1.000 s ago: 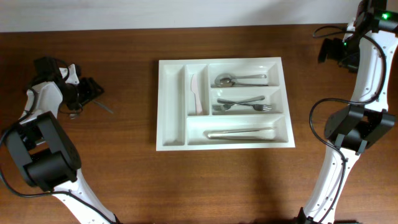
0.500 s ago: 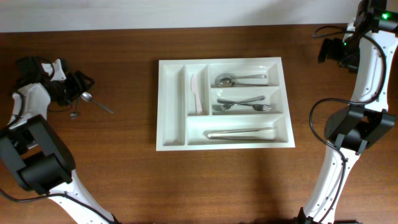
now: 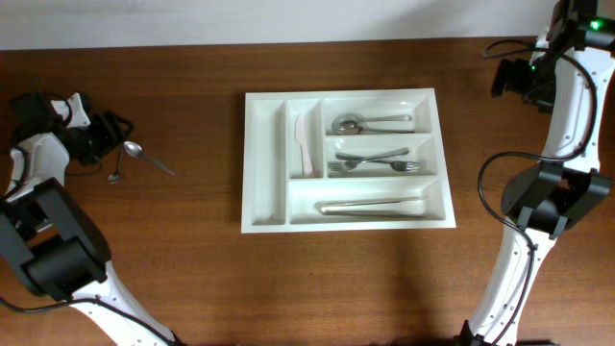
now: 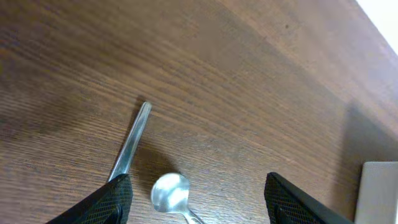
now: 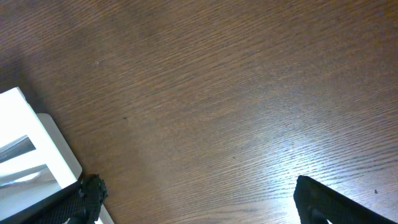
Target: Pack container
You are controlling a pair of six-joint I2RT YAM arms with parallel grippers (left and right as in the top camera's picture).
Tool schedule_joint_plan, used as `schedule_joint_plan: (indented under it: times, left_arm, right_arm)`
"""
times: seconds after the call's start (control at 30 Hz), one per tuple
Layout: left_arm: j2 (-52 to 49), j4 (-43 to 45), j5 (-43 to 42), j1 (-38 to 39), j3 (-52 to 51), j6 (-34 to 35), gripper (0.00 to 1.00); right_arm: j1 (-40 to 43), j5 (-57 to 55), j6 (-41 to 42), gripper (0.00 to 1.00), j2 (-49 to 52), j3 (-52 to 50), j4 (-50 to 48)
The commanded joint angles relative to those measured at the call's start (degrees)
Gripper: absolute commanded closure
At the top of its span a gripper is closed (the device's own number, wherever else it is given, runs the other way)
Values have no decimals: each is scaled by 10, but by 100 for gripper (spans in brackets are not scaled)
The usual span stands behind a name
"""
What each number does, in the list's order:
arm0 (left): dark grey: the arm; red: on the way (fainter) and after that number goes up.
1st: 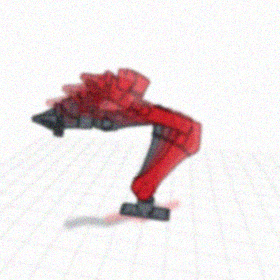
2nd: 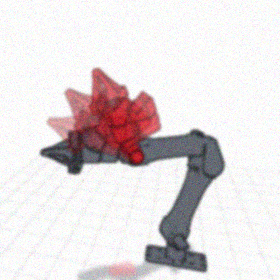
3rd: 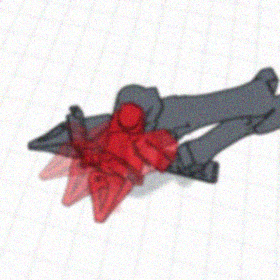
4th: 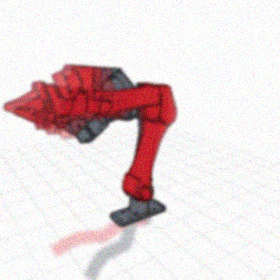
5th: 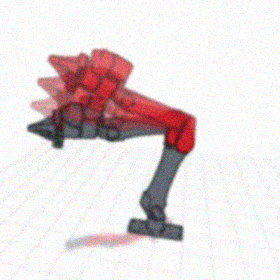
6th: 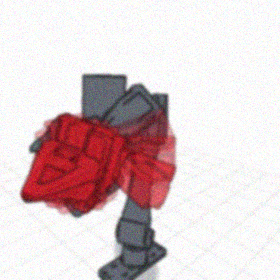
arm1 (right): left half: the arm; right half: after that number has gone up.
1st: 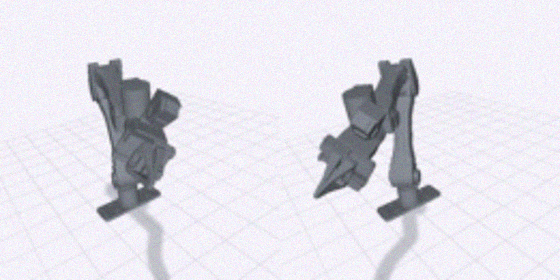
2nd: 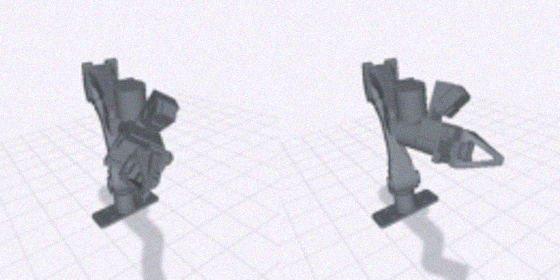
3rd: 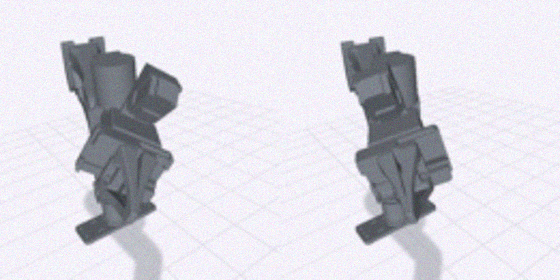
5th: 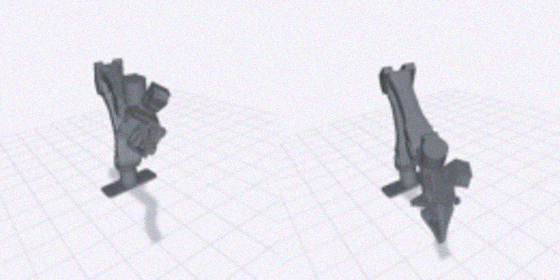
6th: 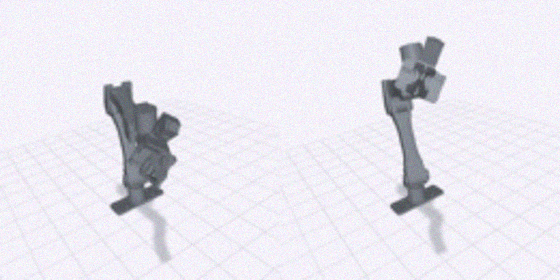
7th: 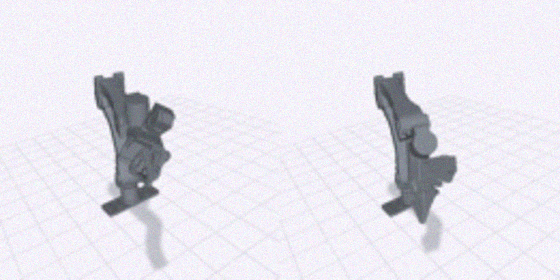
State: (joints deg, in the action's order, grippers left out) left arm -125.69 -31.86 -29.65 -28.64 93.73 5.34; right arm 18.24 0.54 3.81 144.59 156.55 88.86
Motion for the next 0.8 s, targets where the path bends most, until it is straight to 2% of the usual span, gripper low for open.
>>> schedule_joint_plan:
  times: [0.0, 0.47, 0.53, 0.57, 0.63, 0.77]
  left_arm:
    - [-24, 1, -11, 0, 11, -11, 33]
    - [-49, 3, -27, 7, 10, -11, 35]
    - [-49, 4, -27, 9, 10, -11, 41]
    - [-49, 4, -27, 12, 10, -11, 49]
    - [-49, 4, -27, 15, 10, -11, 57]
    - [-49, 4, -25, 19, 10, -11, 68]
  right_arm:
    - [-2, 3, -4, 1, -11, 9, 1]
    - [-2, 3, -4, 1, -11, 9, 1]
    - [-2, 3, -4, 1, -11, 9, 1]
    - [-2, 3, -4, 1, -11, 9, 1]
    - [-2, 3, -4, 1, -11, 9, 1]
    - [-2, 3, -4, 1, -11, 9, 1]
